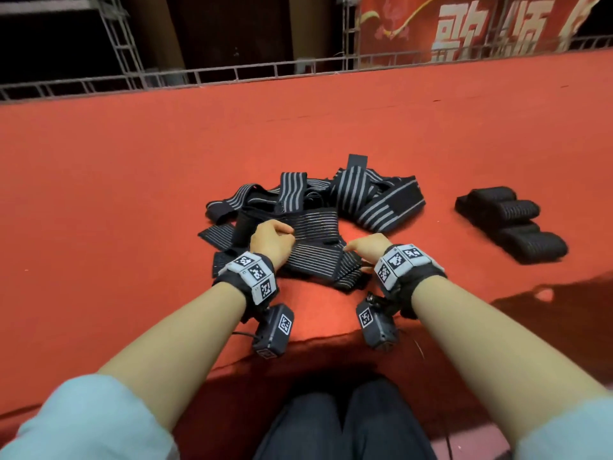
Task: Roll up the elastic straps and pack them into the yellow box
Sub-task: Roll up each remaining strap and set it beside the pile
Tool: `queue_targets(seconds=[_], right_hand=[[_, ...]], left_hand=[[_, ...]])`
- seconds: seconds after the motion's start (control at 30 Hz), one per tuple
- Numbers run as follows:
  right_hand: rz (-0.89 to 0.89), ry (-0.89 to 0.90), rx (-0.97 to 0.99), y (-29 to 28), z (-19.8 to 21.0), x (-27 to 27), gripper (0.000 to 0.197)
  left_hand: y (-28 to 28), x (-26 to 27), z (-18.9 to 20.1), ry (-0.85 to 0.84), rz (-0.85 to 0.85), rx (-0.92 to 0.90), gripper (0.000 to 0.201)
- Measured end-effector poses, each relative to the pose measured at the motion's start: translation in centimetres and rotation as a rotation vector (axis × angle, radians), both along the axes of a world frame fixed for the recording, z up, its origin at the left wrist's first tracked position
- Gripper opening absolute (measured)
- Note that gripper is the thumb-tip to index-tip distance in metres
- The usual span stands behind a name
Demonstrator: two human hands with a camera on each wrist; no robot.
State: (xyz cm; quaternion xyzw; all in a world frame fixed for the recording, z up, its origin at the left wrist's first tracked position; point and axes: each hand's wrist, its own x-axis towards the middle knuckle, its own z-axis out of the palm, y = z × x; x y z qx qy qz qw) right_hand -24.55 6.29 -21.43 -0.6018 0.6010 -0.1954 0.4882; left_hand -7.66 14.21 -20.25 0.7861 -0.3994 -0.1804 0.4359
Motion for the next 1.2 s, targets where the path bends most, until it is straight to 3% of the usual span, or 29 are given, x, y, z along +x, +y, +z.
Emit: queue_targets(seconds=[0.07,0.13,0.2,0.27,0.43,0.57,0.67,0.73,0.8,0.83,0.97,1.1,1.2], right_hand=[[0.004,0.045,-0.019,0.7,-0.2,0.4,0.039],[-0.02,0.053,-0.089,1.4,0.2,0.7,0.038],[-0.076,0.07,-0.197,2.0,0.5,0.9,0.031],[-0.026,0.077,-0.259,2.4,0.4,1.3,0.036],[0.188,0.111,-0.303,3.4,-0.7,2.7,0.061],[0.255,0.229,-0.355,4.0,-1.9,3.5,0.066],[0.282,0.304,-0.341,4.1,-2.2,4.0,0.071],[0.289,0.37,-0.341,3.9,-2.4,4.1,0.06],[0.27,0.395,-0.37,4.0,-2.4,4.0,0.02],[0.262,0.391,-0.36,4.0,-2.5,3.9,0.02],[0.184,0.149,-0.297,3.7,-2.0,3.9,0.021],[-0.064,-0.293,-0.32,2.9,0.9,2.6,0.027],[-0.041,-0.527,-0.333,2.9,3.3,2.0,0.026]], left_hand=[[1.4,1.5,-0.2,-0.109,0.129,-0.038,0.018],[2.1,2.6,-0.8,-0.159,0.223,-0.082,0.029],[2.1,3.2,-1.7,-0.145,0.248,-0.027,0.052],[2.1,3.4,-2.5,-0.131,0.241,0.056,0.067],[2.0,5.8,-3.7,-0.186,0.199,0.014,0.02],[2.4,7.2,-3.2,-0.199,0.175,-0.093,0.01],[3.1,7.3,-1.3,-0.151,0.274,-0.307,0.007],[3.5,7.9,0.3,-0.123,0.336,-0.438,0.006],[3.6,8.9,1.8,-0.118,0.36,-0.529,0.01],[3.7,9.5,2.6,-0.118,0.369,-0.563,0.016],[4.4,11.5,5.4,-0.077,0.436,-0.621,0.027],[5.2,13.1,6.9,-0.119,0.453,-0.584,0.028],[5.5,14.0,7.1,-0.139,0.44,-0.551,0.036]])
